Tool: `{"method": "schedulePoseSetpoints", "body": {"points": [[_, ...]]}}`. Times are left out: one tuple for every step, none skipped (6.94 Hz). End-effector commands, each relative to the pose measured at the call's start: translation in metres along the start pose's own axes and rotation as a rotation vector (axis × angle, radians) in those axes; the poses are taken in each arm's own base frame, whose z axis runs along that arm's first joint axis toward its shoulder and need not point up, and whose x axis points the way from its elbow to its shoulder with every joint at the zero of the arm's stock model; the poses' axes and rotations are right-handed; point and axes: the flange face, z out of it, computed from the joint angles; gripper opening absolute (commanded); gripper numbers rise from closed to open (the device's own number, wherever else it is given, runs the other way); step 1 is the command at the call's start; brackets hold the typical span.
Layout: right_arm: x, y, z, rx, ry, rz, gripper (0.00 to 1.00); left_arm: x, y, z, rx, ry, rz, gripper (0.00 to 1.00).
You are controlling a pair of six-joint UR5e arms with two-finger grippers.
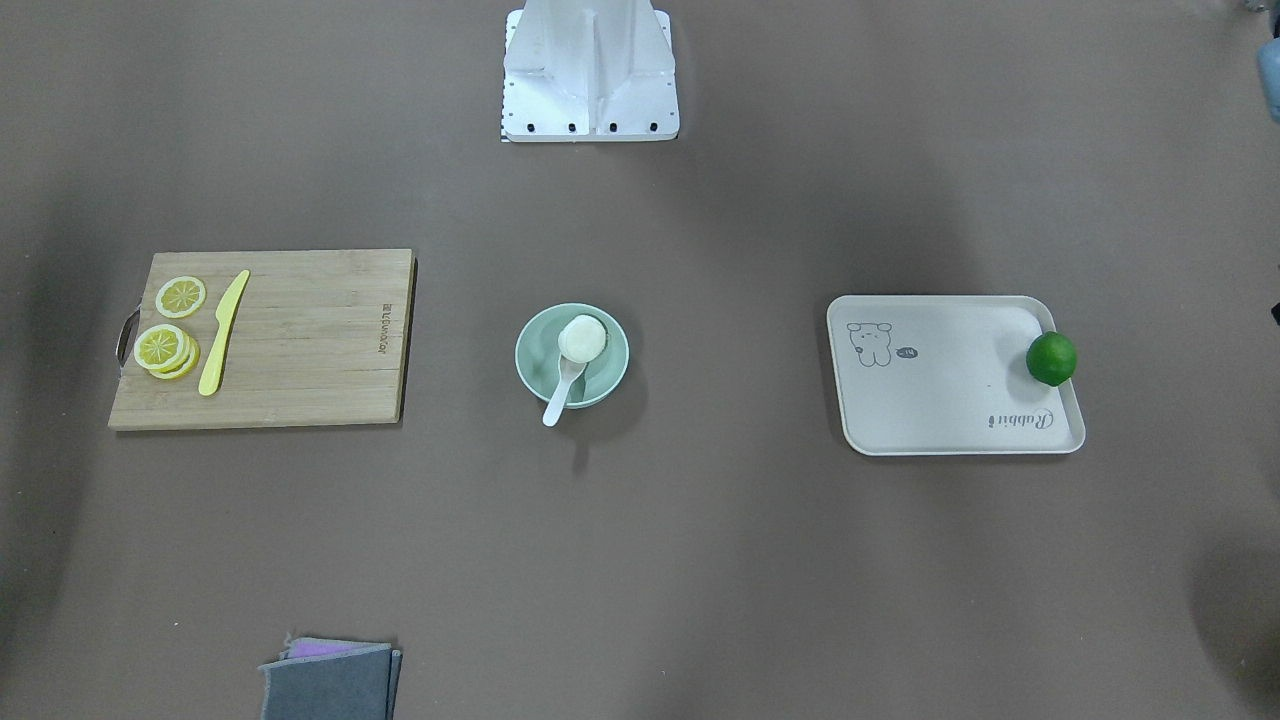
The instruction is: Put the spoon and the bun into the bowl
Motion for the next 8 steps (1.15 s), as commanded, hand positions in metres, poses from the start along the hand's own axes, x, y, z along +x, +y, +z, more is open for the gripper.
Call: {"method": "schedulePoseSetpoints", "body": {"points": [[0.075, 0.109, 0.027, -0.06, -0.018, 0.113, 1.0, -0.09, 0.057, -0.015, -0.044, -0.033, -0.175, 0.98], [0.078, 0.128, 0.028, -0.064, -0.013, 0.137, 1.0, -0.125, 0.083, -0.023, -0.038, -0.047, -0.255, 0.98], [0.072, 0.126, 0.02, -0.052, -0.003, 0.14, 1.0, -0.139, 0.095, -0.027, -0.034, -0.051, -0.29, 0.98], [0.055, 0.122, 0.002, -0.021, 0.01, 0.169, 1.0, -0.141, 0.106, -0.028, -0.034, -0.051, -0.308, 0.98], [0.035, 0.121, -0.017, 0.006, 0.013, 0.23, 1.0, -0.14, 0.106, -0.025, -0.037, -0.05, -0.311, 0.98], [-0.004, 0.121, -0.031, -0.01, 0.014, 0.244, 1.0, -0.14, 0.106, -0.025, -0.036, -0.049, -0.31, 0.98], [-0.027, 0.121, -0.048, -0.039, 0.012, 0.262, 1.0, -0.141, 0.108, -0.024, -0.037, -0.049, -0.309, 0.98], [-0.025, 0.13, -0.043, -0.058, 0.004, 0.281, 1.0, -0.141, 0.106, -0.024, -0.036, -0.049, -0.308, 0.98]]}}
